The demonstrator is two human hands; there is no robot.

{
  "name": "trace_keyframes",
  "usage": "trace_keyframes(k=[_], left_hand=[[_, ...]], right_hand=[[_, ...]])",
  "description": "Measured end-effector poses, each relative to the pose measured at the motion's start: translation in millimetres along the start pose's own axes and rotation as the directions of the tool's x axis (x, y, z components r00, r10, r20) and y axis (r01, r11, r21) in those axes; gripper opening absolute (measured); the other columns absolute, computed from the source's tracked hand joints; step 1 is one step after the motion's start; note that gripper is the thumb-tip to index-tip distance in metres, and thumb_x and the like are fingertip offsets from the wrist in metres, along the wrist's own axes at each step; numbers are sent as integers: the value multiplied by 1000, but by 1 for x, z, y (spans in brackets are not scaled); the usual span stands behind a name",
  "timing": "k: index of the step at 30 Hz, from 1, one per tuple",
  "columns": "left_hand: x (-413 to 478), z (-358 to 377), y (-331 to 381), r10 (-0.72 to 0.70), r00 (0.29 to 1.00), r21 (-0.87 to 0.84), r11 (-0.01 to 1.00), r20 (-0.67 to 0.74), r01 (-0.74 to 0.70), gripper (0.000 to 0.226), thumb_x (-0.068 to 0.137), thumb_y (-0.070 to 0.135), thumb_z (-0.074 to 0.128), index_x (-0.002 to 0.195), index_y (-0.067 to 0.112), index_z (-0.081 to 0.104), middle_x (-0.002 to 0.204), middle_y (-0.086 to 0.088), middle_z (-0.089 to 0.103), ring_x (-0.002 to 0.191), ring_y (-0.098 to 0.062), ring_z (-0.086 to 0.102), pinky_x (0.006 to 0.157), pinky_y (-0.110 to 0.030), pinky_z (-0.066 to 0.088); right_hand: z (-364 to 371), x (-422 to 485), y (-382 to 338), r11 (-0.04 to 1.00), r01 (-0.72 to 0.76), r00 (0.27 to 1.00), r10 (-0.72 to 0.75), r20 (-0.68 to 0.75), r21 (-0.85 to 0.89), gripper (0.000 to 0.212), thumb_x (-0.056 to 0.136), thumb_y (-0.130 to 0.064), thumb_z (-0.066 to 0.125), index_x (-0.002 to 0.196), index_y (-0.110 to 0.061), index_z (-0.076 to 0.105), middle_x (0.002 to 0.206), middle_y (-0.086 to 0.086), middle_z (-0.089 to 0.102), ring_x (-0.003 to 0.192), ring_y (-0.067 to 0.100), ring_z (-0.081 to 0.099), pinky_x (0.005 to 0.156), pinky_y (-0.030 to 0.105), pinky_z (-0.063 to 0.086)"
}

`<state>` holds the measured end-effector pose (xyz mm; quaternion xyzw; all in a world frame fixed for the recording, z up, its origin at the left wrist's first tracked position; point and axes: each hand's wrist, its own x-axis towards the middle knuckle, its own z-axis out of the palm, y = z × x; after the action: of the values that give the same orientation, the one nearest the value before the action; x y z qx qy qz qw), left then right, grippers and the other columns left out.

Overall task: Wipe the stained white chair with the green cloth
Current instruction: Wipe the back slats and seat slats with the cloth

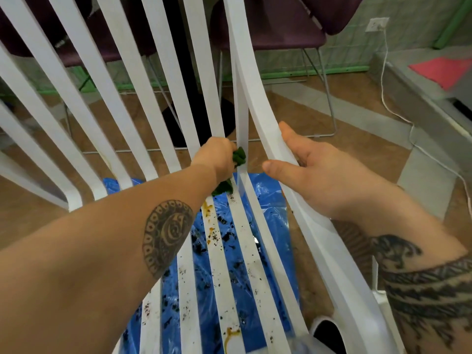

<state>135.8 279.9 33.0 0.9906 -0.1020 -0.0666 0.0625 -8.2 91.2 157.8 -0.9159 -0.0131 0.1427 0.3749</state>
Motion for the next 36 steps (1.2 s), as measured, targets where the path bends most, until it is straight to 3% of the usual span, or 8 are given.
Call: trace_keyframes(k=[7, 11, 14, 19, 27, 30, 33, 36], left_hand=[[-4, 18, 11, 1, 988, 177, 984, 156, -29, 11, 94, 11, 60, 101, 10, 68, 74, -4, 51, 78, -26, 56, 67, -33, 46], [-12, -7, 9, 19, 967, 96, 994, 253, -44, 21, 97, 11, 56, 110, 18, 70, 102, -7, 68, 93, -26, 62, 80, -34, 53], [-20, -12, 1, -26, 987, 47, 999, 157, 19, 18, 97, 10, 52, 103, 17, 68, 102, -9, 68, 95, -28, 63, 80, -35, 53], [-47, 3, 14, 46, 983, 237, 967, 175, -87, 32, 99, 14, 50, 127, 18, 64, 116, -9, 69, 105, -28, 64, 89, -37, 56], [-55, -18, 24, -84, 974, 57, 996, 213, 73, 27, 97, 15, 54, 121, 16, 65, 111, -8, 66, 99, -28, 63, 86, -37, 57], [-68, -7, 33, -58, 967, 201, 979, 247, 7, 25, 99, 16, 53, 120, 10, 65, 95, -8, 62, 84, -24, 57, 70, -31, 48], [-81, -6, 46, -7, 954, 254, 964, 300, -73, 26, 102, 15, 47, 122, 8, 62, 113, -10, 66, 102, -27, 63, 75, -32, 46], [-89, -8, 44, -58, 931, -12, 998, 360, 67, 26, 101, 18, 52, 119, 7, 67, 114, -12, 67, 102, -28, 64, 88, -34, 55]], right_hand=[[2, 2, 3, 1000, 22, 1000, -22, 15, 22, 78, 97, -57, 53, 159, -47, 6, 158, -18, 38, 116, 0, 43, 83, 12, 34], [1, -1, 5, 999, 27, 999, -28, 18, 46, 78, 97, -58, 52, 159, -49, 6, 160, -16, 37, 131, 9, 48, 93, 21, 35], [2, -2, 4, 998, 35, 999, -36, 8, 52, 77, 97, -58, 52, 158, -50, 7, 158, -17, 39, 117, 6, 48, 84, 19, 38], [6, -2, 4, 997, 30, 1000, -30, -8, 66, 76, 98, -57, 52, 159, -49, 7, 161, -16, 35, 133, 11, 46, 95, 24, 34], [5, -10, -1, 994, 23, 1000, -25, 15, 108, 75, 100, -50, 53, 161, -43, 8, 158, -15, 38, 117, 3, 43, 91, 19, 32], [6, -10, -3, 994, 21, 1000, -23, 20, 104, 76, 101, -50, 53, 160, -44, 7, 157, -16, 39, 112, 1, 39, 83, 15, 34], [8, -10, -1, 993, 10, 999, -14, 31, 116, 76, 100, -50, 54, 161, -43, 8, 156, -16, 40, 115, 4, 44, 89, 18, 35], [5, -13, 2, 976, 11, 1000, -12, 5, 218, 62, 99, -55, 50, 155, -49, 24, 135, -28, 53, 115, 5, 61, 83, 14, 46]])
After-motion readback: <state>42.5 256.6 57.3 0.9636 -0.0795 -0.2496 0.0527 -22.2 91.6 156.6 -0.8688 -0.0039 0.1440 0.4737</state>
